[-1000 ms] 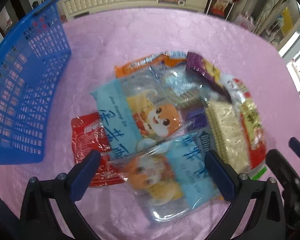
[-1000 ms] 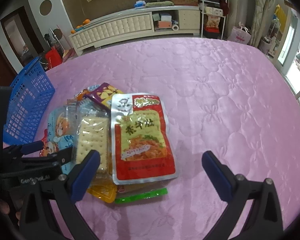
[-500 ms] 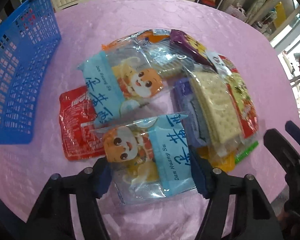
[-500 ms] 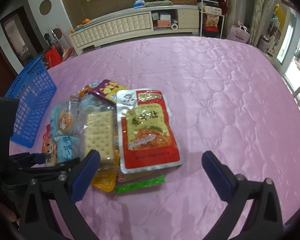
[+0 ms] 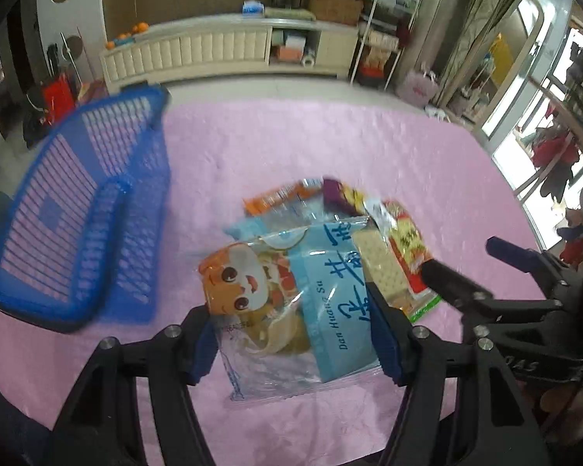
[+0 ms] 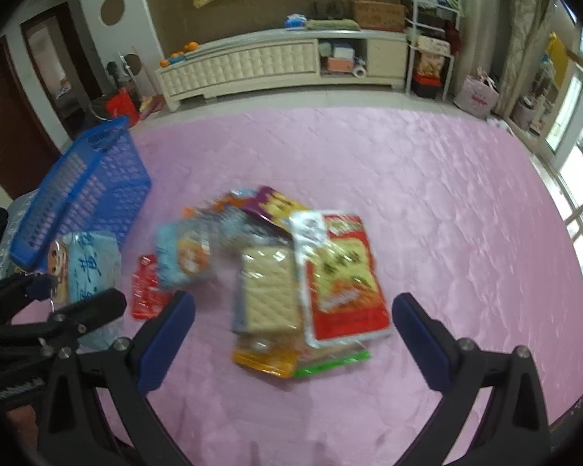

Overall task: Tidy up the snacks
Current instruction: 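Carry the bread packet over the blue basket with the left tool while the right tool grasps another bread packet, then lower the bread packet into the basket and open the left tool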

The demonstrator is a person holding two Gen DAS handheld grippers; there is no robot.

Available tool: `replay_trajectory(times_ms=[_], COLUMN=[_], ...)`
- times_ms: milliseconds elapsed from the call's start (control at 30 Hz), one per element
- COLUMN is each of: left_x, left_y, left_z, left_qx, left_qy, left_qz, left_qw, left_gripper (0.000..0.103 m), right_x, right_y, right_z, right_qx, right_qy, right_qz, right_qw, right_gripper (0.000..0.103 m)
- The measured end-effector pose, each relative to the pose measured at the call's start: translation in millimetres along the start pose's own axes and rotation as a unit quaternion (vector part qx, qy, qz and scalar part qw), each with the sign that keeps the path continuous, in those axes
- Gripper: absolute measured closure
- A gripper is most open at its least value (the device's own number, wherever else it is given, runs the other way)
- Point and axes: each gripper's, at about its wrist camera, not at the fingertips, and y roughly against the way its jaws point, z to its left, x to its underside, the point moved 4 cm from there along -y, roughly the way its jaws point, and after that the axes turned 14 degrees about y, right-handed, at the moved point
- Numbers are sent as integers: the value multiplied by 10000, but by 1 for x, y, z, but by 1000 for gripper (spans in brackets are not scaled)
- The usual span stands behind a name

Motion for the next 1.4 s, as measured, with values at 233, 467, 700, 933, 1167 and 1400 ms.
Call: replay_trajectory(times_ms=[233, 467, 700, 933, 1167, 1400], left_x=[-31, -61, -76, -109, -139, -161], left_y=[45, 35, 19, -5, -43, -72], left_z=[27, 80, 128, 159, 170, 176], left_qx=[-76, -350, -604, -652, -906, -1075], left_qy=[52, 409, 748, 821, 434, 269], left_qz=[-483, -558, -433, -250, 143, 320], left_qw=[9988, 9970, 9944, 9942, 9948, 9933], left_gripper=[39, 39, 39, 39, 39, 38], right_x=[-42, -61, -50, -44, -39, -43], right_y=[8, -23, -85, -131, -156, -157], right_z=[40, 70, 96, 103, 100, 100], right_qx=[-87, -153, -243, -231, -178, -165], right_qy=[367, 646, 869, 921, 887, 930], right_qz=[-212, -7, 553, 970, 1210, 996], right_qw=[9991, 9978, 9944, 9907, 9885, 9905], right_gripper=[0, 0, 1, 7, 15, 26])
